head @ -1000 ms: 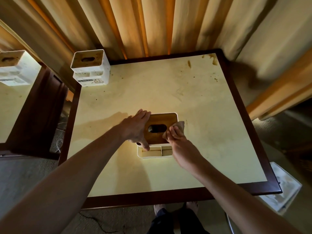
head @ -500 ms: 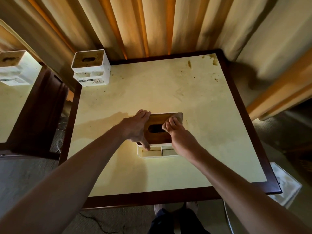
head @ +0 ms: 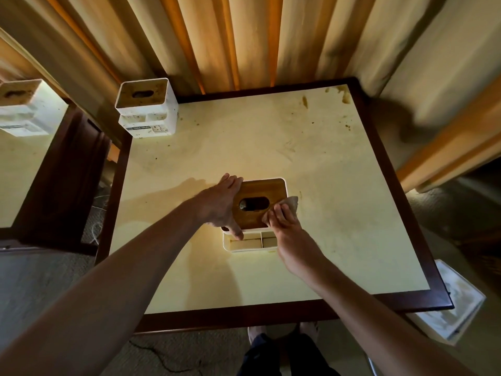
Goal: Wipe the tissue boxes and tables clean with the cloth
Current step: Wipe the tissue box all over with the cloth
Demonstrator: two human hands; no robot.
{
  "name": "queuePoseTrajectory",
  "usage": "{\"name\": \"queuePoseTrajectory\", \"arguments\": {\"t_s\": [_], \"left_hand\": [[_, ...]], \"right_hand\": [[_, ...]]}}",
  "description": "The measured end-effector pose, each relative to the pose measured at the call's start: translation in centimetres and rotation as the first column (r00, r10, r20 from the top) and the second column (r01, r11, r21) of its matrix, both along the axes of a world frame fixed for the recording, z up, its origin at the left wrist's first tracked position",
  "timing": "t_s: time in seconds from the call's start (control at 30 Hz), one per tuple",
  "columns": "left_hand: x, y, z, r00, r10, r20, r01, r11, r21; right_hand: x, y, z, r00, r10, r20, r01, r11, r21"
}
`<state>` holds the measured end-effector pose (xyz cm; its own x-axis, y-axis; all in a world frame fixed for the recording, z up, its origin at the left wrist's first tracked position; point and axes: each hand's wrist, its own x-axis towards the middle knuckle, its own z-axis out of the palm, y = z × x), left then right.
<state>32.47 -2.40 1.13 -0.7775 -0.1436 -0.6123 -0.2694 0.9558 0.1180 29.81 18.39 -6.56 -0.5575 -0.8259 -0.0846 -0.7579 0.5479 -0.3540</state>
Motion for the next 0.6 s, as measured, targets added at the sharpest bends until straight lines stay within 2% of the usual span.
{"name": "queuePoseTrajectory", "arguments": {"t_s": [0.1,0.23,0.37,0.47,0.6], "left_hand": [[0.0,0.0,-0.1,1.0,-0.011,0.002,0.012,1.0,-0.018],[0.0,0.1,0.0,1.0,-0.003,0.009,0.003,1.0,-0.029],[0.1,0.0,-0.1,1.0,0.002,0.017,-0.002,1.0,-0.018],[0.2,0.1,0.1,1.0,0.007,0.028,-0.006,1.0,-0.019],[0.1,0.0,0.1,1.0,-0.002,0.025,0.003,0.999,-0.039]], "right_hand": [[-1.6,-1.2,1.4,0.995,-0.024,0.095,0.029,0.998,-0.051],[-4.3,-3.3,2.6,0.996,0.006,0.089,-0.005,1.0,-0.005],[-5.3,-4.0,2.0,0.995,-0.017,0.095,0.027,0.994,-0.106],[-4.9,-3.4,2.1,0.991,-0.043,0.129,0.054,0.996,-0.078],[-3.7,-2.3,1.5,0.988,-0.035,0.152,0.06,0.984,-0.165]]}}
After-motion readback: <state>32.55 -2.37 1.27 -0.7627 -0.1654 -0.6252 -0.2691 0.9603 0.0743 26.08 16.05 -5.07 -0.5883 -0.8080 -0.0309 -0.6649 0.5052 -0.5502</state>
